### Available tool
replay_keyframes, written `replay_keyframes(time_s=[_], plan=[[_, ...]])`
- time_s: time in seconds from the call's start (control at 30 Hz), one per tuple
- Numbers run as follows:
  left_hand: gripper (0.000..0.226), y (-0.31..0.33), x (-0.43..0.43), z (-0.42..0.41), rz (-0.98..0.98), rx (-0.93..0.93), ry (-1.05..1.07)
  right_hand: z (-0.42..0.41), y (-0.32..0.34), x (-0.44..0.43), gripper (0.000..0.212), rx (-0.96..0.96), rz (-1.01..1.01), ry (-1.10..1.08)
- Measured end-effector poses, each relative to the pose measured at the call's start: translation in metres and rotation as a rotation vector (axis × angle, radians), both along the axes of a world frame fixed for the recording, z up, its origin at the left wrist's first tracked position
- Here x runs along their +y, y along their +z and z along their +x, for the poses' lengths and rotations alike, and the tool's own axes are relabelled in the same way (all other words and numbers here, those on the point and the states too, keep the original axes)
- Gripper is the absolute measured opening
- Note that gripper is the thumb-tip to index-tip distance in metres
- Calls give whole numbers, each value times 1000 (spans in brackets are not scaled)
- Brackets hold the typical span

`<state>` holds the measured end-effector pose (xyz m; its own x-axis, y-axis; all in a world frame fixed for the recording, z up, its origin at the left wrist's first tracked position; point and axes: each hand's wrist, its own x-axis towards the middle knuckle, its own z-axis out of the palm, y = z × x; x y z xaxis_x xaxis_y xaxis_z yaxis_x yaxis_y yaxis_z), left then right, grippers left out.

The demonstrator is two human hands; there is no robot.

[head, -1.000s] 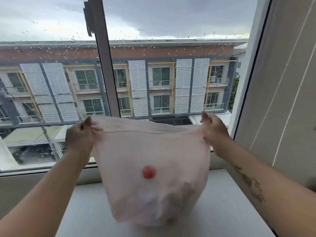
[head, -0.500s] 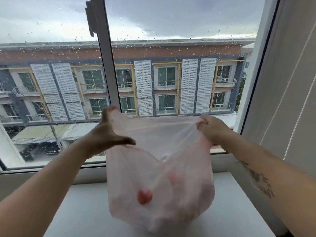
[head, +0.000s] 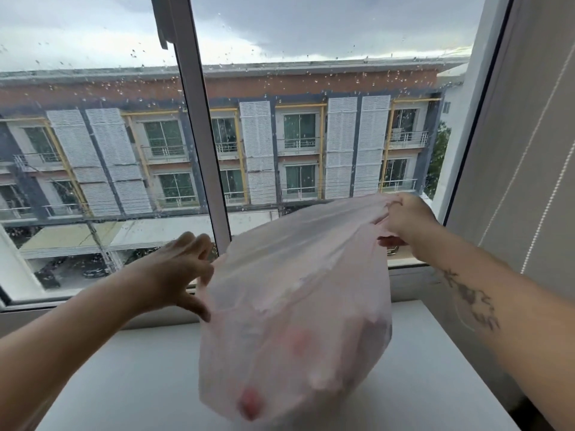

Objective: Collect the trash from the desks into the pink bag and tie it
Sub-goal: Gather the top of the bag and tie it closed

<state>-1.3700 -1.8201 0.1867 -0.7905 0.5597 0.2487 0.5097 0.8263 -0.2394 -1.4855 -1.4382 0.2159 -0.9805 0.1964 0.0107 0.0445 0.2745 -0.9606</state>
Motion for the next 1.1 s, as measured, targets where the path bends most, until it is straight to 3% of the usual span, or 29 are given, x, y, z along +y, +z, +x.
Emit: replay_keyframes(time_s=[0.07, 0.1, 0.2, 0.37, 0.43, 0.5, 0.6, 0.67, 0.73, 0.8, 0.87, 0.9, 0.93, 0.97, 1.0, 1.03, 1.1], plan=[[39, -5, -5, -1, 33, 21, -26, 1, 0, 1, 15, 16, 22, -20], [34, -6, -5, 1, 141, 11, -27, 1, -1, 2, 16, 34, 40, -34], [31, -7, -2, -1, 687, -43, 142, -1, -4, 6, 21, 97, 7, -49], [22, -2, 39, -6, 1770, -64, 340, -1, -14, 5, 19, 136, -267, -44], [23, 1, 53, -15, 2060, -54, 441, 1, -18, 4, 24, 103, -373, -86], [24, 2, 61, -25, 2229, -98, 496, 2, -21, 4, 23, 80, -410, -116], [30, 16, 78, -25, 2367, -364, 329, 5, -20, -1, 23, 118, -586, -116], [25, 27, 87, -20, 2365, -556, 146, 8, -20, -5, 24, 165, -738, -41], [27, 27, 86, -20, 2311, -607, 44, 18, -22, -5, 23, 205, -759, 101], [30, 19, 78, -26, 2232, -476, 105, 26, -32, 2, 52, 237, -547, 275], [20, 12, 75, -27, 2100, -370, 227, 32, -43, 3, 95, 244, -154, 352], [18, 10, 76, -27, 2047, -348, 263, 34, -48, 0, 105, 248, 44, 300], [17, 8, 76, -27, 2007, -325, 300, 30, -55, 0, 100, 287, 216, 220], [17, 6, 77, -27, 1989, -296, 341, 26, -59, -1, 77, 370, 341, 129], [20, 4, 77, -27, 1980, -264, 377, 22, -61, 0, 42, 424, 379, 64], [23, 1, 75, -27, 1986, -232, 401, 21, -62, 1, 26, 434, 350, 38], [24, -4, 73, -27, 2038, -196, 412, 17, -64, 5, 40, 407, 229, 73]])
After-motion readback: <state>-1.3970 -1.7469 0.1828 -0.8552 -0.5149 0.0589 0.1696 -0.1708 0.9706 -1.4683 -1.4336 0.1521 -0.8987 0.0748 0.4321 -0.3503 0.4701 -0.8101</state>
